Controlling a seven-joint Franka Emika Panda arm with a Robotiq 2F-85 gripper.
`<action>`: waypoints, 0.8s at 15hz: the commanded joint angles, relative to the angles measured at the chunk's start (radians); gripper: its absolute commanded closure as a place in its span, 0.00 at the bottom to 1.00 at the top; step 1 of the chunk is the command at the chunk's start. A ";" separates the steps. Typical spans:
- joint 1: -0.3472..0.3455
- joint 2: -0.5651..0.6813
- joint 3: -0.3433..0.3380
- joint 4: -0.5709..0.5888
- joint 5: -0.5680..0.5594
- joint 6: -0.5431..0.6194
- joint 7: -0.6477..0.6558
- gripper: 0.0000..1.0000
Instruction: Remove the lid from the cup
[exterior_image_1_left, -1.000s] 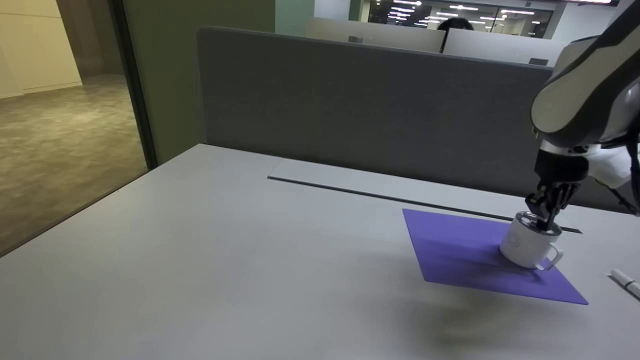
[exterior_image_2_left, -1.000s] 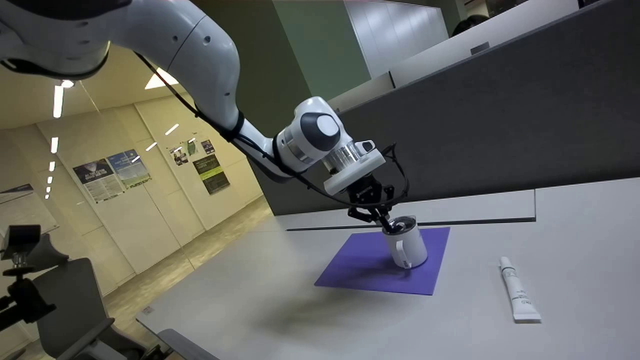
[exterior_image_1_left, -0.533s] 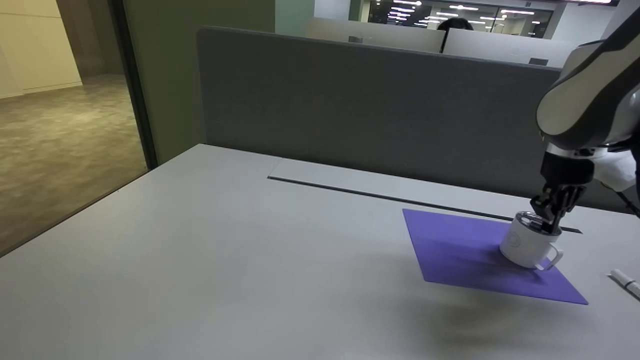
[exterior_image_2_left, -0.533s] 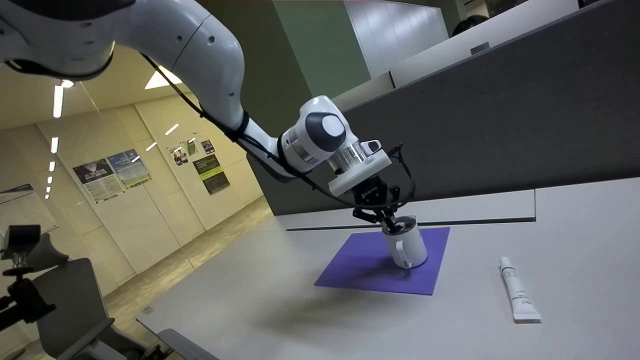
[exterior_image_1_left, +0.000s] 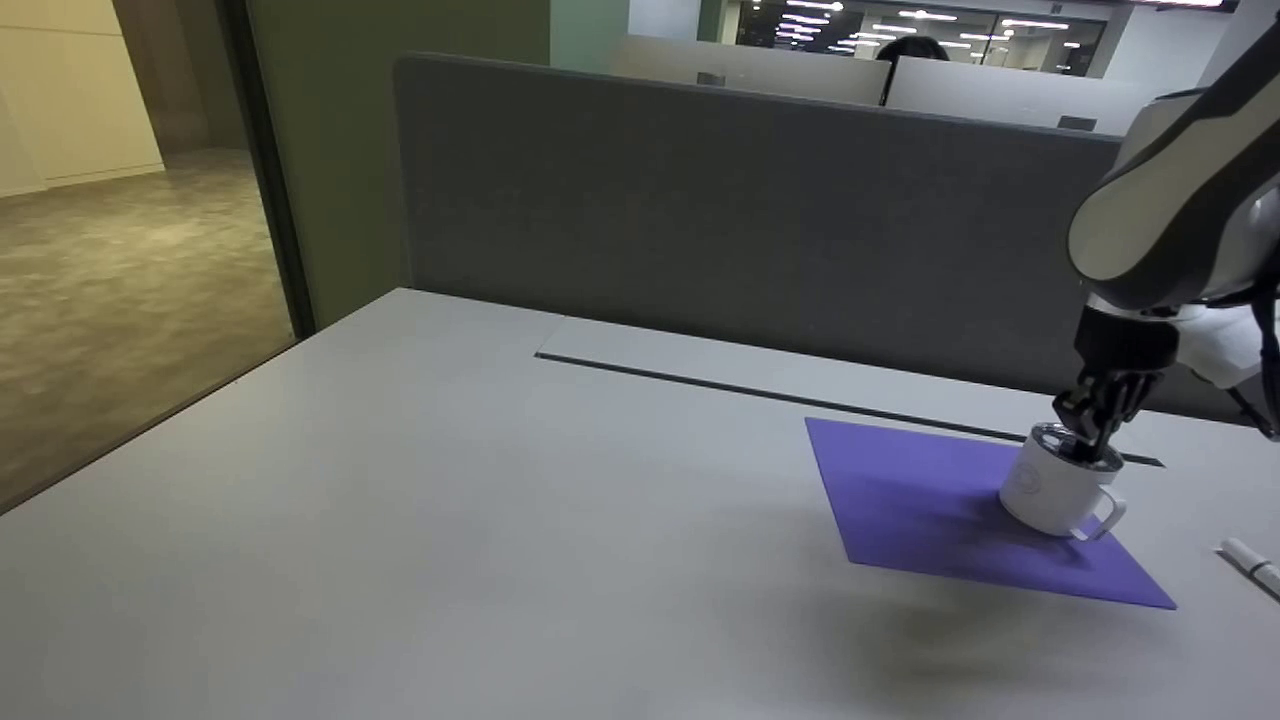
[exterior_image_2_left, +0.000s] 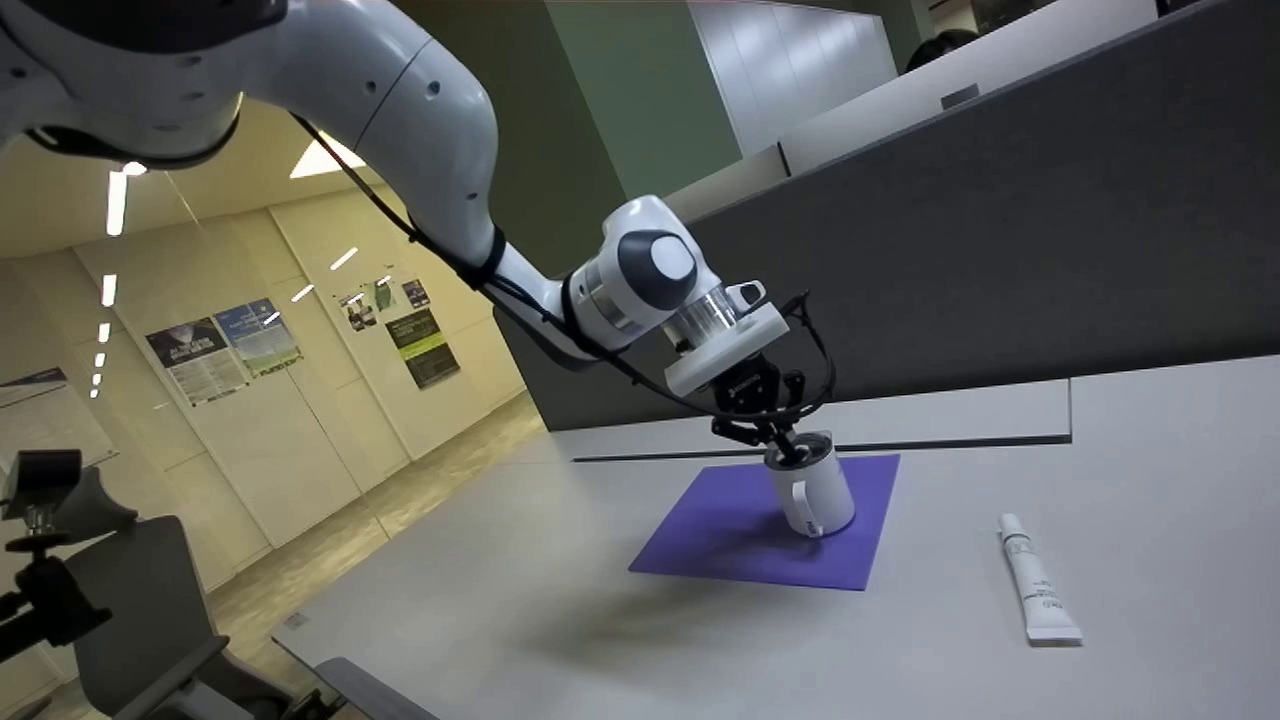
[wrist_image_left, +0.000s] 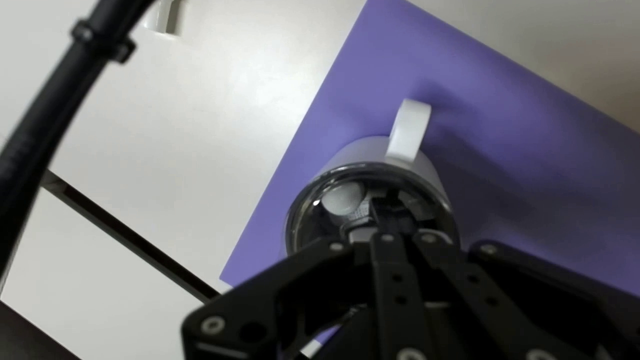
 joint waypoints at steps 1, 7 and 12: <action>0.000 0.034 -0.010 0.043 -0.010 0.017 0.016 1.00; -0.033 0.003 0.022 0.030 0.024 0.034 -0.022 1.00; -0.061 -0.134 0.075 0.016 0.056 -0.074 -0.120 1.00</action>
